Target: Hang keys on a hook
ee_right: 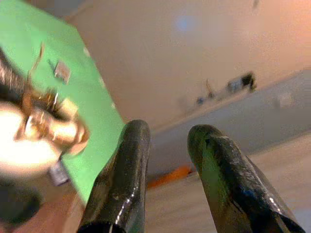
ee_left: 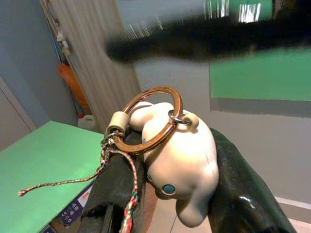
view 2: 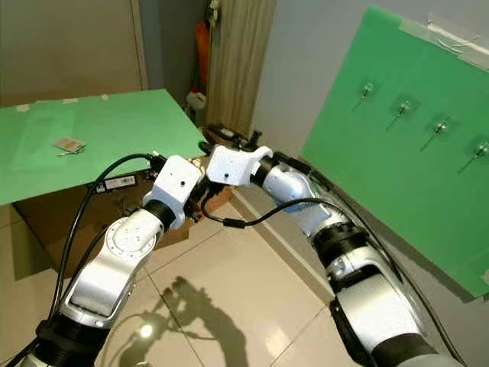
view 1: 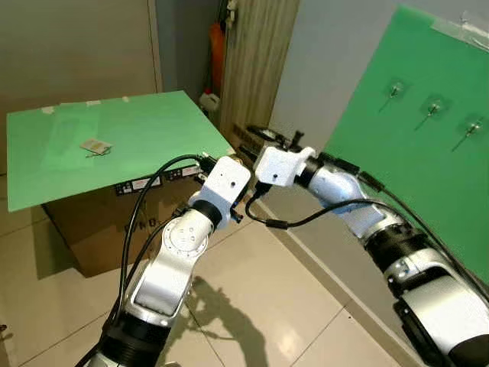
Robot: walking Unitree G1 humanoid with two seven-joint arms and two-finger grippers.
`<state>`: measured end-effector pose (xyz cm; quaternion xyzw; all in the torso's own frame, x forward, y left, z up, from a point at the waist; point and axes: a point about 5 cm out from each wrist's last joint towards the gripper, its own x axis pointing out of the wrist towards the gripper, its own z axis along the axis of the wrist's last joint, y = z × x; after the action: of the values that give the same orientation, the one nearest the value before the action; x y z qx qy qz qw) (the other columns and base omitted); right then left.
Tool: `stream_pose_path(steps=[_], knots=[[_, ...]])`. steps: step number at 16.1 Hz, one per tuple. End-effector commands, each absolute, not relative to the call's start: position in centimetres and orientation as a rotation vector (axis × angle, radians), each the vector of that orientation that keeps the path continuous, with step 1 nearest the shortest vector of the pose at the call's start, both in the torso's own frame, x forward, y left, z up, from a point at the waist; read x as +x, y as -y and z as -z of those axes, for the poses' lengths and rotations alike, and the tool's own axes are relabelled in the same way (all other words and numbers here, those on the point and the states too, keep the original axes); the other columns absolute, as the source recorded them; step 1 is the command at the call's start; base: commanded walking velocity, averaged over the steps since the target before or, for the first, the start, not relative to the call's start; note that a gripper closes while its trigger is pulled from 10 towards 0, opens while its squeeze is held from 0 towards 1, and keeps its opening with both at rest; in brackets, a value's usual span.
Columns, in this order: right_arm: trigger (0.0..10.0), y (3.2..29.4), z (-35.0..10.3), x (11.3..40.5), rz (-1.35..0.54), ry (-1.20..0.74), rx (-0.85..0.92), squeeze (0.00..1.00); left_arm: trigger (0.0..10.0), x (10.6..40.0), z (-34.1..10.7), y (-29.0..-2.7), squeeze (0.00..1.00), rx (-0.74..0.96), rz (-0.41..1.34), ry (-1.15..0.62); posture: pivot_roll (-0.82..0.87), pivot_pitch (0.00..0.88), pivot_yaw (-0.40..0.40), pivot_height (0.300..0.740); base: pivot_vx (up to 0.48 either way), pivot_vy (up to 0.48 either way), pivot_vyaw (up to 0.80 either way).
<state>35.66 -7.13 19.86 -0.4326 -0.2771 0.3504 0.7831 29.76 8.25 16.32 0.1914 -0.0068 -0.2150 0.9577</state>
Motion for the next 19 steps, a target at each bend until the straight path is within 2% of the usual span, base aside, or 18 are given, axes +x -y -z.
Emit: stream_pose_path(steps=[1,5,7,10,12,15,19], knots=[[10.0,7.2,-21.0,35.4,-0.750,0.664,-0.957,0.00,0.0,29.5,-16.7,-7.8,0.00,0.399,0.454,0.036,-0.02,0.019,-0.133,0.740,0.000,0.000,0.00],[10.0,7.6,-21.9,36.0,-0.694,0.629,-0.822,0.00,0.0,29.5,-16.6,-7.8,0.00,0.400,0.451,0.028,-0.02,0.025,-0.133,0.740,0.000,0.000,0.00],[10.0,7.7,-21.1,35.8,-0.718,0.591,-0.817,0.00,0.0,29.5,-16.6,-7.8,0.00,0.400,0.451,0.027,-0.02,0.026,-0.132,0.740,0.000,0.000,0.00],[10.0,7.7,-19.3,35.4,-0.779,0.549,-0.877,0.00,0.0,29.5,-16.6,-7.8,0.00,0.401,0.450,0.028,-0.02,0.027,-0.131,0.740,0.000,0.000,0.00],[10.0,7.6,-18.6,34.5,-0.836,0.618,-1.027,0.00,0.0,29.6,-16.6,-7.9,0.00,0.404,0.449,0.029,-0.02,0.028,-0.131,0.740,0.000,0.000,0.00],[10.0,7.7,-17.9,33.7,-0.893,0.672,-1.139,0.00,0.0,29.6,-16.6,-7.9,0.00,0.408,0.448,0.031,-0.02,0.029,-0.131,0.740,0.000,0.000,0.00],[10.0,8.4,-16.1,33.4,-0.908,0.632,-1.180,0.00,0.0,29.6,-16.5,-8.0,0.00,0.419,0.449,0.029,-0.02,0.037,-0.128,0.740,0.000,0.000,0.00]])
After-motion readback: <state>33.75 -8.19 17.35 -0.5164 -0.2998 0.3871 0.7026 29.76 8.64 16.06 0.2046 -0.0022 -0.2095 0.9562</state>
